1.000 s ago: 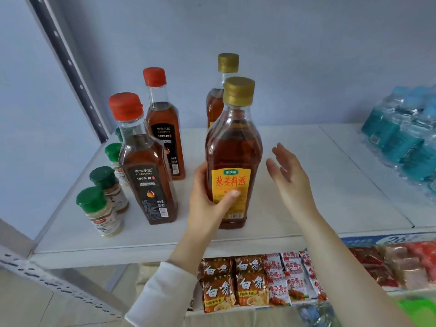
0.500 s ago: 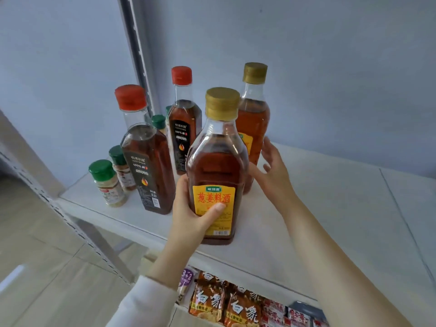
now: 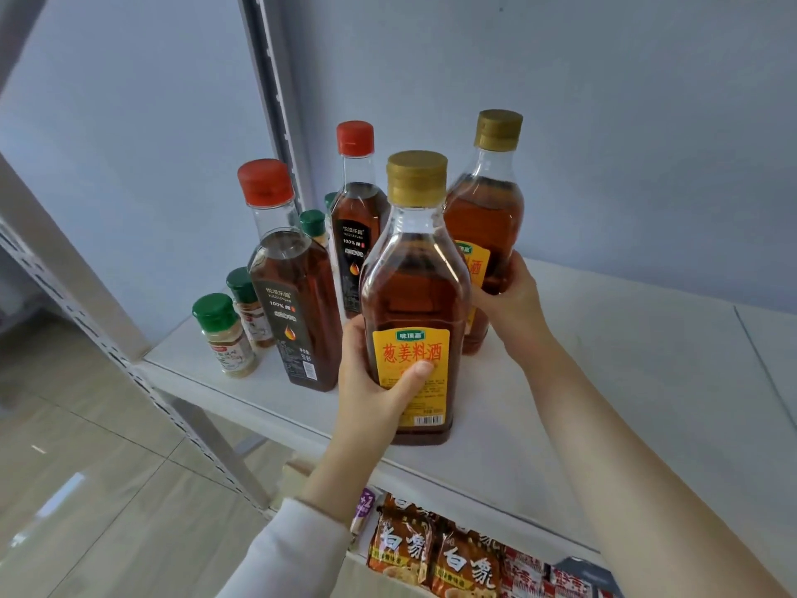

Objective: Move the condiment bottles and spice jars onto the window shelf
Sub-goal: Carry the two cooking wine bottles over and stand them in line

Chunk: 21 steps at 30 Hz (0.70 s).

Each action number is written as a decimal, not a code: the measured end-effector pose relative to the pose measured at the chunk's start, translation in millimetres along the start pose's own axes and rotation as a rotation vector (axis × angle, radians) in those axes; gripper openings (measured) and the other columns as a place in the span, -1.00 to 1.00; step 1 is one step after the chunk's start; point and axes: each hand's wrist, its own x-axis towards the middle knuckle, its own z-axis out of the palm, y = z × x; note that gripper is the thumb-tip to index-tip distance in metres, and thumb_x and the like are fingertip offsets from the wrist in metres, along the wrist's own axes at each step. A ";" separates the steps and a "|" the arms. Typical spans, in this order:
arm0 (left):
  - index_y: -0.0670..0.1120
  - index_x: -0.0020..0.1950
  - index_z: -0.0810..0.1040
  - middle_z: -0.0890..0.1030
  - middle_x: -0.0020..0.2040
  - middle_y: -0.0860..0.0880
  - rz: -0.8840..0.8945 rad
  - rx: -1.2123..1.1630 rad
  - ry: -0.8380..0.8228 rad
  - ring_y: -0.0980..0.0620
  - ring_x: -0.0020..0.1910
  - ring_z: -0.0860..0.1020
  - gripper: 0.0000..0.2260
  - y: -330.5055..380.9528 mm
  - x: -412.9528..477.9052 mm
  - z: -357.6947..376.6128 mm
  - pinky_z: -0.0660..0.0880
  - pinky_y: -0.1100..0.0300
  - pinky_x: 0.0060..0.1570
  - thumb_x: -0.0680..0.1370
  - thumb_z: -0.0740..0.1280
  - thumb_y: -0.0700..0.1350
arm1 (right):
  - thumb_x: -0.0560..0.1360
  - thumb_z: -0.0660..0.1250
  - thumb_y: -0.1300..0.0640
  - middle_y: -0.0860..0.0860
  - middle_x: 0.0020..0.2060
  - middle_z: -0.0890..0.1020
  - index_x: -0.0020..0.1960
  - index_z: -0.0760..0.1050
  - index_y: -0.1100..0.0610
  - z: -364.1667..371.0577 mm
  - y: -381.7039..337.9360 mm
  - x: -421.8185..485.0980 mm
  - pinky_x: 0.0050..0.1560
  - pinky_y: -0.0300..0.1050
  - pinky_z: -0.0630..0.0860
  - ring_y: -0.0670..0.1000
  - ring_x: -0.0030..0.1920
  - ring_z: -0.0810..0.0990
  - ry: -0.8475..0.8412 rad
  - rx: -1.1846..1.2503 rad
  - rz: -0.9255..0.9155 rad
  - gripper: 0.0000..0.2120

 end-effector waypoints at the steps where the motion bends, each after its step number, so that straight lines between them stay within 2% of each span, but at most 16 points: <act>1: 0.05 0.04 0.36 0.61 -0.13 0.05 -0.002 0.001 -0.009 0.19 -0.15 0.63 -0.54 1.0 -0.4 0.3 0.54 0.35 -0.23 0.23 0.40 0.12 | 0.35 0.49 0.17 -0.06 -0.02 0.60 0.16 0.40 0.08 0.0 0.0 -0.7 -0.10 -0.28 0.55 -0.15 -0.05 0.59 0.014 -0.003 -0.002 -0.56; 3: 0.05 0.05 0.35 0.60 -0.11 0.04 -0.007 0.003 -0.034 0.21 -0.15 0.62 -0.53 3.2 -2.0 0.3 0.53 0.37 -0.24 0.23 0.40 0.12 | 0.34 0.50 0.18 -0.11 -0.09 0.59 0.12 0.41 0.06 -0.2 -1.2 -2.9 -0.20 -0.37 0.53 -0.23 -0.12 0.57 0.050 -0.005 -0.001 -0.58; 5: 0.10 0.08 0.34 0.58 -0.05 -0.01 -0.005 0.007 -0.061 0.19 -0.11 0.61 -0.52 4.3 -2.8 -0.3 0.53 0.36 -0.21 0.24 0.42 0.11 | 0.32 0.52 0.19 -0.11 -0.11 0.61 0.10 0.43 0.06 -2.9 -2.1 -6.8 -0.24 -0.38 0.54 -0.23 -0.14 0.59 0.090 0.004 -0.003 -0.58; 9: 0.11 0.09 0.33 0.57 -0.02 0.00 -0.003 0.002 -0.083 0.22 -0.09 0.60 -0.56 7.8 -6.0 -3.5 0.53 0.36 -0.19 0.30 0.44 -0.05 | 0.30 0.53 0.16 -0.16 -0.12 0.61 0.10 0.46 0.07 -16.0 -6.3 -27.9 -0.25 -0.39 0.54 -0.25 -0.16 0.61 0.131 -0.014 -0.018 -0.57; 12: 0.09 0.08 0.34 0.57 -0.02 0.01 -0.018 -0.010 -0.084 0.22 -0.09 0.60 -0.59 14.7 -18.4 -6.7 0.53 0.36 -0.19 0.31 0.42 -0.06 | 0.32 0.51 0.14 -0.14 -0.09 0.62 0.12 0.47 0.07 -26.7 -14.1 -50.3 -0.19 -0.30 0.53 -0.20 -0.08 0.61 0.133 -0.007 -0.029 -0.58; 15: 0.09 0.07 0.33 0.57 -0.02 0.01 -0.042 -0.039 -0.095 0.19 -0.09 0.61 -0.58 25.7 -38.6 -11.3 0.55 0.33 -0.20 0.35 0.48 -0.02 | 0.35 0.46 0.09 -0.12 -0.06 0.62 0.15 0.45 0.07 -31.9 -26.2 -77.4 -0.17 -0.26 0.51 -0.16 -0.06 0.61 0.113 0.042 -0.026 -0.60; 18: 0.11 0.07 0.32 0.58 -0.01 0.04 -0.082 -0.056 -0.104 0.19 -0.09 0.62 -0.55 40.7 -65.1 -15.1 0.57 0.31 -0.20 0.26 0.40 0.07 | 0.27 0.41 -0.07 -0.12 -0.03 0.63 0.16 0.44 0.02 -34.1 -38.6 -110.9 -0.14 -0.22 0.54 -0.13 -0.04 0.63 0.070 0.092 -0.022 -0.51; 21: 0.11 0.07 0.33 0.58 -0.05 0.09 -0.103 -0.042 -0.054 0.24 -0.14 0.62 -0.54 51.9 -95.1 -22.0 0.55 0.35 -0.26 0.23 0.38 0.09 | 0.20 0.37 -0.14 -0.09 0.01 0.62 0.17 0.43 0.00 -40.1 -46.2 -145.3 -0.02 -0.08 0.55 -0.06 0.02 0.61 0.031 0.099 0.003 -0.44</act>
